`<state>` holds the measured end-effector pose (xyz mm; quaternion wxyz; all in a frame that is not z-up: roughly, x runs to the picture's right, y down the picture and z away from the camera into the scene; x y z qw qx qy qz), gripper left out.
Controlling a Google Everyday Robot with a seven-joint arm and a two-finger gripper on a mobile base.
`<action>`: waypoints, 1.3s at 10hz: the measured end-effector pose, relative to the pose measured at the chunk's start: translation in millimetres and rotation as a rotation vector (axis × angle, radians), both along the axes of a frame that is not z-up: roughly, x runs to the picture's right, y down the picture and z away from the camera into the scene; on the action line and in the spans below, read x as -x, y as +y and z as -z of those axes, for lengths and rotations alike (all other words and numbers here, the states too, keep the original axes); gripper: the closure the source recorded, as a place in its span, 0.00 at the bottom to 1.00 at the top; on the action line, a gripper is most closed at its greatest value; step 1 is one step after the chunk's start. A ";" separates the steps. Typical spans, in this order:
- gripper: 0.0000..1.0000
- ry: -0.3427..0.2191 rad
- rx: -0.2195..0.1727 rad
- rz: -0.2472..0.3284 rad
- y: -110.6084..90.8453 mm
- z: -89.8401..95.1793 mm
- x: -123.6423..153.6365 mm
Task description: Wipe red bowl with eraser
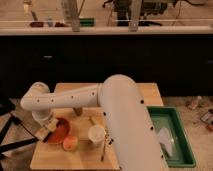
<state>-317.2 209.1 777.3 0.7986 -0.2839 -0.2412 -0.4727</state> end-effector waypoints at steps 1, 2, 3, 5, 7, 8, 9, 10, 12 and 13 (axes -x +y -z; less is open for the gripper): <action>1.00 0.000 0.007 -0.004 6.1 5.9 -4.1; 1.00 0.014 0.004 -0.003 7.1 7.8 -15.5; 1.00 0.026 0.003 -0.008 7.6 9.7 -24.8; 1.00 0.054 -0.001 -0.025 7.2 13.2 -40.3; 1.00 0.084 -0.005 -0.046 4.5 12.2 -53.7; 1.00 0.101 -0.006 -0.062 1.2 6.4 -59.2; 1.00 0.107 -0.006 -0.072 -1.6 2.0 -60.1; 1.00 0.113 -0.006 -0.091 -6.7 -6.3 -60.4; 1.00 0.115 -0.004 -0.124 -15.1 -18.3 -61.1; 1.00 0.108 -0.006 -0.133 -17.8 -20.6 -58.4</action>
